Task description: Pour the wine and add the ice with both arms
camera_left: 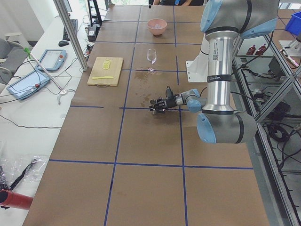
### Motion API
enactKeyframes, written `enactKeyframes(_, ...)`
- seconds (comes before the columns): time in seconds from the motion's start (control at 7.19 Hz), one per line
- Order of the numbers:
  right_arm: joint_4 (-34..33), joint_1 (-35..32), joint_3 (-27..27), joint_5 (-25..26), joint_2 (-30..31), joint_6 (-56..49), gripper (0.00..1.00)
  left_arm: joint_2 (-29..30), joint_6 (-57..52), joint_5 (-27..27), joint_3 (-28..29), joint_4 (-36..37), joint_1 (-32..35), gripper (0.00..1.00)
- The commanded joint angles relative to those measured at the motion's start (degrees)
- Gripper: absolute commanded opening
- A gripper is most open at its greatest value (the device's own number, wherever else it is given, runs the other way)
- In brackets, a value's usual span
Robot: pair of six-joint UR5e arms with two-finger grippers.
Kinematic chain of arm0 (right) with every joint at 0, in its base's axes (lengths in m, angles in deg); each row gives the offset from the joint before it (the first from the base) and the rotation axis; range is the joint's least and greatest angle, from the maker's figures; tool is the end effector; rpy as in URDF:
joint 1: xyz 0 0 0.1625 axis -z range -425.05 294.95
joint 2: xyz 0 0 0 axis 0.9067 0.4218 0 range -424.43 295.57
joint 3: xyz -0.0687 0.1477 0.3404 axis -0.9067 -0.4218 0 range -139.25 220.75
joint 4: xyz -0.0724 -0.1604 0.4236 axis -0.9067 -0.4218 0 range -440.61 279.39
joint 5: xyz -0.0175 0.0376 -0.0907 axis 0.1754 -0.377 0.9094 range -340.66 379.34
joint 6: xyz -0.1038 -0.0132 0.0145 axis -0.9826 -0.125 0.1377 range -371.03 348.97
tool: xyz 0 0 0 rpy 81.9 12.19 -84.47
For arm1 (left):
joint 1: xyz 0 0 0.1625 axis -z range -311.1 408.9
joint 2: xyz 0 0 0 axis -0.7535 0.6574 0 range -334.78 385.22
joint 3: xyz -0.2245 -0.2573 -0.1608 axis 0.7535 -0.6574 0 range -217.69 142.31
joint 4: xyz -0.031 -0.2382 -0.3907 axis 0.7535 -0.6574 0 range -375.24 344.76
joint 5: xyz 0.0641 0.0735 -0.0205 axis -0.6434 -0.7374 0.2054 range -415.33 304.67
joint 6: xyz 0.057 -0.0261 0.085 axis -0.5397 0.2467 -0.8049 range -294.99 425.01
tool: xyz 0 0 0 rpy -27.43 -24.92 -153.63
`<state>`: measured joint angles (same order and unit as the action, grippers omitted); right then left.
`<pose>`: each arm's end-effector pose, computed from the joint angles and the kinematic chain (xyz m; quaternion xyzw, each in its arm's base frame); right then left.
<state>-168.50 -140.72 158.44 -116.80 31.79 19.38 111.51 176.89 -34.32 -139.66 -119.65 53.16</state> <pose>-0.0655 -0.4873 0.4042 0.0278 -0.4262 0.0467 0.9030 0.4977 -0.2696 0.4726 0.5240 0.2451 -0.2912 0.7620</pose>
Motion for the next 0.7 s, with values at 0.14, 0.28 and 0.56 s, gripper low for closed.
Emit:
enactKeyframes(0.14, 0.1, 0.0, 0.0, 0.0, 0.2, 0.0, 1.0, -0.2, 0.0, 0.0, -3.2, 0.0, 0.0, 0.0)
enactKeyframes(0.28, 0.1, 0.0, 0.0, 0.0, 0.2, 0.0, 1.0, -0.4, 0.0, 0.0, -4.4, 0.0, 0.1, 0.0)
enactKeyframes(0.56, 0.3, 0.0, 0.0, 0.0, 0.3, -0.1, 1.0, -0.7, -0.3, -0.2, -6.7, -0.1, 1.5, 0.0)
